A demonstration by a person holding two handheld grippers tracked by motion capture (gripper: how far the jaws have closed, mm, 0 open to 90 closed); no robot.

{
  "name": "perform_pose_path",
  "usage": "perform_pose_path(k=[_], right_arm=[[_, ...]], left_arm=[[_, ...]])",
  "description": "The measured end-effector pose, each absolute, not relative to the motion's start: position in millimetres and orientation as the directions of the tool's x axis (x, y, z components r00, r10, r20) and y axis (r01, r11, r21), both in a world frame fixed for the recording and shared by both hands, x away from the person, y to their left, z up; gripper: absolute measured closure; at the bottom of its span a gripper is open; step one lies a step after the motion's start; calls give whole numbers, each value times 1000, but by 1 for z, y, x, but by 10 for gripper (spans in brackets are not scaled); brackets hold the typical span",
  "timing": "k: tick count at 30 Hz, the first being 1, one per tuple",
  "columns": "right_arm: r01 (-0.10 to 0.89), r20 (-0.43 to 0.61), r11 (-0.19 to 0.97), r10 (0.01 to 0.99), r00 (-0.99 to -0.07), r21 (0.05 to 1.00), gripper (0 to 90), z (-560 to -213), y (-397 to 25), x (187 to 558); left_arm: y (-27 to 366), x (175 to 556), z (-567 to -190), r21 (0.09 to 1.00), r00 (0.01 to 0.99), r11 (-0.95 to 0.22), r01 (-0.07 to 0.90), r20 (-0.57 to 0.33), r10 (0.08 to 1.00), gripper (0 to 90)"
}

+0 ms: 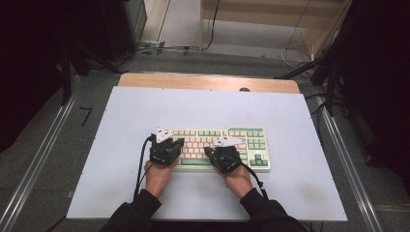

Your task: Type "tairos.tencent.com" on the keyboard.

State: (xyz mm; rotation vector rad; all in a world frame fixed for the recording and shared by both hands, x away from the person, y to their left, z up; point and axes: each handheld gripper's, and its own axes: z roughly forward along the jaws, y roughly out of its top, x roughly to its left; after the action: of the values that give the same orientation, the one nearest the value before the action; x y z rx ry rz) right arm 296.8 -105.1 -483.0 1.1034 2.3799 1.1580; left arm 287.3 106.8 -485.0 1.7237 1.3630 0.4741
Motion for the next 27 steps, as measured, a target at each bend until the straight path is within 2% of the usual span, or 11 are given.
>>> perform_pose_path(k=[27], right_arm=[[526, 95, 351, 758, -646, 774, 874, -475, -116, 303]], left_arm=[[86, 292, -486, 803, 371, -47, 594, -222, 902, 900]])
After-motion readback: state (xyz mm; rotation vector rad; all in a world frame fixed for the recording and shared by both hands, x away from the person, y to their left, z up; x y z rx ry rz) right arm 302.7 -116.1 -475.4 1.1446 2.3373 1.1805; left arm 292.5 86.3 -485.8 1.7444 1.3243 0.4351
